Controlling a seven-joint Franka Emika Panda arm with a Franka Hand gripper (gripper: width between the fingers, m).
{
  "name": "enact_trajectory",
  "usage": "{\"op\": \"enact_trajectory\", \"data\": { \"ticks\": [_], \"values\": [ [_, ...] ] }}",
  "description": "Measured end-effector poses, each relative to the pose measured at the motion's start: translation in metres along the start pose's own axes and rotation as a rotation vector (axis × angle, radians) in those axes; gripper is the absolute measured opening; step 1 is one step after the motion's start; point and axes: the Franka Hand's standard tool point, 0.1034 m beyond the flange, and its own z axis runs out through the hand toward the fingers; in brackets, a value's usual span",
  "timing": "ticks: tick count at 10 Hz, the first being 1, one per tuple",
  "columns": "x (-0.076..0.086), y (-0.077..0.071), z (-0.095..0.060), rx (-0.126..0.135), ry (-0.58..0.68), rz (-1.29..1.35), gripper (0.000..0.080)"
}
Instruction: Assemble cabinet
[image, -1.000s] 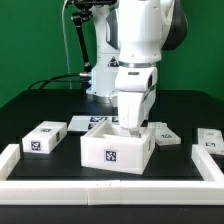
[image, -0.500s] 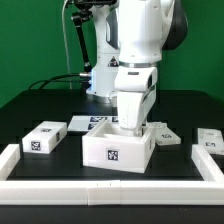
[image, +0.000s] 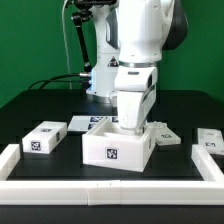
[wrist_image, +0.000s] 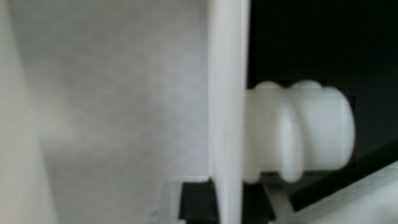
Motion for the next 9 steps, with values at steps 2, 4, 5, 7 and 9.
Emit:
{"op": "enact_trajectory", "data": {
  "ticks": [2,4,5,7,9],
  "values": [
    [0.000,0.000,0.000,0.000,0.000,0.000,0.0034],
    [-0.005,0.008,-0.002,0.005,-0.007,-0.131,0.0034],
    [-0.004,0.016,-0.002,0.005,-0.010,-0.185,0.0034],
    [0.007,0.024,-0.001,-0.009,-0.019,-0.282,0.0034],
    [0.006,0.024,-0.001,-0.010,-0.019,-0.277,0.0034]
  ]
}}
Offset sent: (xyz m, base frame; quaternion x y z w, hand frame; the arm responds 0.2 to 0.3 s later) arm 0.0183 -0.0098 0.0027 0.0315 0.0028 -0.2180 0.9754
